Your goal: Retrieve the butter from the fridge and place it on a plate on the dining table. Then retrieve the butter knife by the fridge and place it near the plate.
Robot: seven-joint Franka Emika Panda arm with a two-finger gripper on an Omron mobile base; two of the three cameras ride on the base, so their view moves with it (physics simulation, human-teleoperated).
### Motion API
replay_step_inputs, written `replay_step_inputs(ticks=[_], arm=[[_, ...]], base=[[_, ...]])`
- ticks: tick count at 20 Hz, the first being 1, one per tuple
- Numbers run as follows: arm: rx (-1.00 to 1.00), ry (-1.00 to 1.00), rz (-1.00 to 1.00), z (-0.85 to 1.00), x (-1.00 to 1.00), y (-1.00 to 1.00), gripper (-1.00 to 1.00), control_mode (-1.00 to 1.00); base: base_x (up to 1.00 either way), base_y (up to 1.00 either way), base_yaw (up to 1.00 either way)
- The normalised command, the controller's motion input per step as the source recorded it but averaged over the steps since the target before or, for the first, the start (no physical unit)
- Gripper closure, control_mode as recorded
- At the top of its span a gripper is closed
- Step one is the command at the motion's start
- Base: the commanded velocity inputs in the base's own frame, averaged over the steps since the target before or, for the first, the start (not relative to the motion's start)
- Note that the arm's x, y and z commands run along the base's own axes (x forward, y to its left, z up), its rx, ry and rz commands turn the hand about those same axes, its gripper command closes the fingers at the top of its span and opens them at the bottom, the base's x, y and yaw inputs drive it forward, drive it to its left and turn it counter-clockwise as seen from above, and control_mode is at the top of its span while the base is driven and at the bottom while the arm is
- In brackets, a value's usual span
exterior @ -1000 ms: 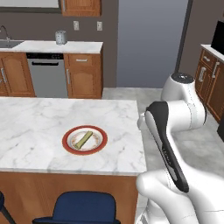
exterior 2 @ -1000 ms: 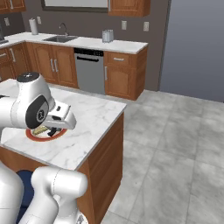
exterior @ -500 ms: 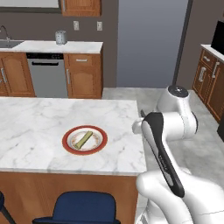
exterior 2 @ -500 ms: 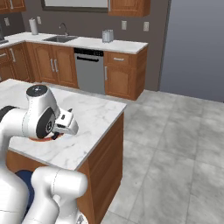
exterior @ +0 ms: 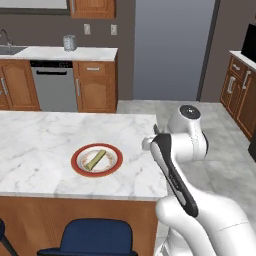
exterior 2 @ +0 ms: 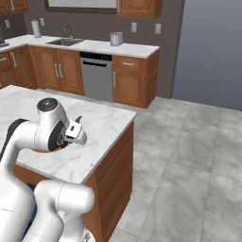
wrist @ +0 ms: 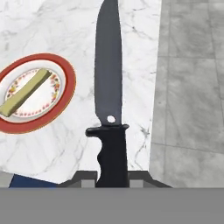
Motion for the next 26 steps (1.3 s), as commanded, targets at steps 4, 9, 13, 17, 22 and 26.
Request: replay_step_inputs(ticks=[4,9,13,17,22,26], arm=[[0.0,0.01,-0.12,-0.29,0.39,0.03,1.0,-1.0],[0.01,0.03,-0.04,-0.29,0.25,0.0,1.0,-1.0],[0.03,0.01,0.0,-0.3,0.16,0.1,1.0,-1.0],[0.02,0.07,0.0,-0.31,0.29,0.03,1.0,-1.0],[0.0,0.19,0.0,-0.31,0.36,0.05,1.0,-1.0],[-0.01,0.28,0.0,-0.32,0.39,0.14,1.0,-1.0]], base=[[0.0,0.0,0.0],[0.0,0.0,0.0],[0.0,0.0,0.0],[0.0,0.0,0.0],[0.0,0.0,0.0],[0.0,0.0,0.0]])
